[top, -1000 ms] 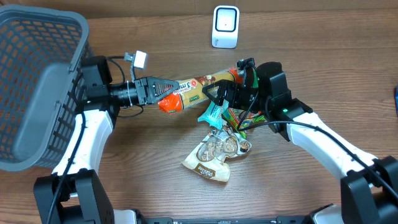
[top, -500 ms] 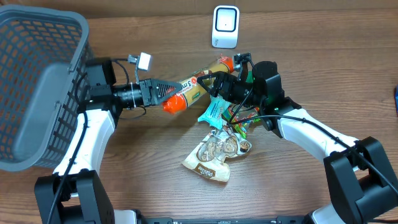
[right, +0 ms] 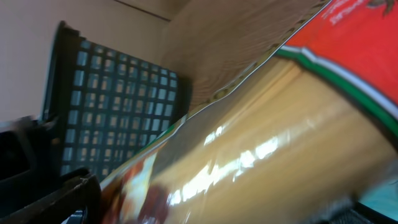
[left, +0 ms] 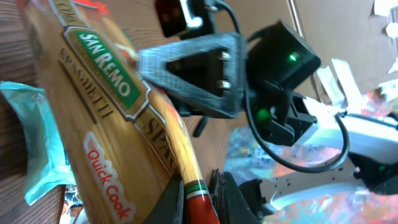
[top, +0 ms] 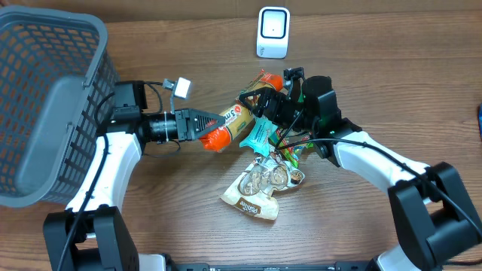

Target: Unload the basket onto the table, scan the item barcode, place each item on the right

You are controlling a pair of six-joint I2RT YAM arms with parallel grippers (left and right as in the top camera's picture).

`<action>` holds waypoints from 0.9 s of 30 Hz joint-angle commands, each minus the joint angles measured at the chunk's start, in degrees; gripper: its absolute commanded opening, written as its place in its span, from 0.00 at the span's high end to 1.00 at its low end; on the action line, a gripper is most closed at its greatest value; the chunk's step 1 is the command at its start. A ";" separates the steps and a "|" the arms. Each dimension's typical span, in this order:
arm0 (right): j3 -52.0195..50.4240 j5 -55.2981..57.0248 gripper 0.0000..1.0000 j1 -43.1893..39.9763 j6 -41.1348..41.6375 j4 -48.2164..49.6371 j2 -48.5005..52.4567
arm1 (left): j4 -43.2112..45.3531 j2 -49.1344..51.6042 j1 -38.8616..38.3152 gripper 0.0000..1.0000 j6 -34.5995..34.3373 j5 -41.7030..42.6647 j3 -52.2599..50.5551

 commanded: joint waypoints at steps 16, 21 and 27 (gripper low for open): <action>0.42 0.98 0.76 1.77 -0.46 5.29 3.58 | -0.17 -2.69 -4.81 0.94 4.00 5.25 2.03; 0.42 -1.46 0.85 1.64 -2.25 6.71 3.58 | -0.15 -2.69 -4.48 0.44 4.00 4.22 2.03; 0.44 -4.13 0.88 1.01 -2.21 9.40 3.58 | -0.20 -2.69 -3.87 0.33 4.00 2.29 2.03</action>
